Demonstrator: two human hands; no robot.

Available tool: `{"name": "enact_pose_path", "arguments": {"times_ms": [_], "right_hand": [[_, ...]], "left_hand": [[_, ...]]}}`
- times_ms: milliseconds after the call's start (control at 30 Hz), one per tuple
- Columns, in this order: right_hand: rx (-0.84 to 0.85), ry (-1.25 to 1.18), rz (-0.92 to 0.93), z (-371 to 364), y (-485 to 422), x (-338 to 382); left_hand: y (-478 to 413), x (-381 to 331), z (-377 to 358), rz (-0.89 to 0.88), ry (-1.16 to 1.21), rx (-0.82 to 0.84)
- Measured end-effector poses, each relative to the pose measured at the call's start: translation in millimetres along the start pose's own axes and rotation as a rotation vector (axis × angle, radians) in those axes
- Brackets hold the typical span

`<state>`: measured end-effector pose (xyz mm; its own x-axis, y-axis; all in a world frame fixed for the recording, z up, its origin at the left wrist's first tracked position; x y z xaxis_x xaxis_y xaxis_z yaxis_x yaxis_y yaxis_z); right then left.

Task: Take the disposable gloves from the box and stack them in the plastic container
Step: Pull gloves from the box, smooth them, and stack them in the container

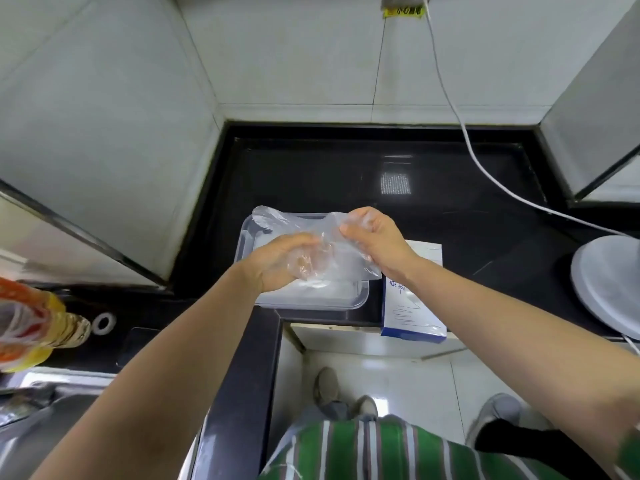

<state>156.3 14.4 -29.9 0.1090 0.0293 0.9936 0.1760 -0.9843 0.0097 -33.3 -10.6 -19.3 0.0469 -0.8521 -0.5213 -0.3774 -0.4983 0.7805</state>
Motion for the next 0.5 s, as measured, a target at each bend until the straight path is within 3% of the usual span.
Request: {"name": "enact_pose_path", "arguments": {"times_ms": [133,267,400,500], "right_hand": [[0.044,0.084,0.019,-17,-6,-4],[0.015,0.247,0.028,-33,-11,-5],[0.003,0.444,-0.007,-47,-13,-13],[-0.012,0.596,-0.017,-49,-13,-25]], "left_hand": [[0,1,15,0.024,-0.043,-0.022],[-2,-1,28,-0.134,-0.115,-0.377],[-7,4,44,-0.195,-0.106,-0.549],[-19,9,53,-0.186,-0.402,-0.762]]}}
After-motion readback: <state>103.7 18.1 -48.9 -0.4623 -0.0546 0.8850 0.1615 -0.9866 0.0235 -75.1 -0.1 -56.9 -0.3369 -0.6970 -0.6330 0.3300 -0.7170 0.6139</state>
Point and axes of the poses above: each hand's wrist, its own y-axis away from the middle knuckle, its own z-axis out of the back of the hand, x = y × z, the point moved 2 cm from there along -y, towards the middle knuckle, and after that the axes turned 13 degrees about z, right-handed, at the moved point
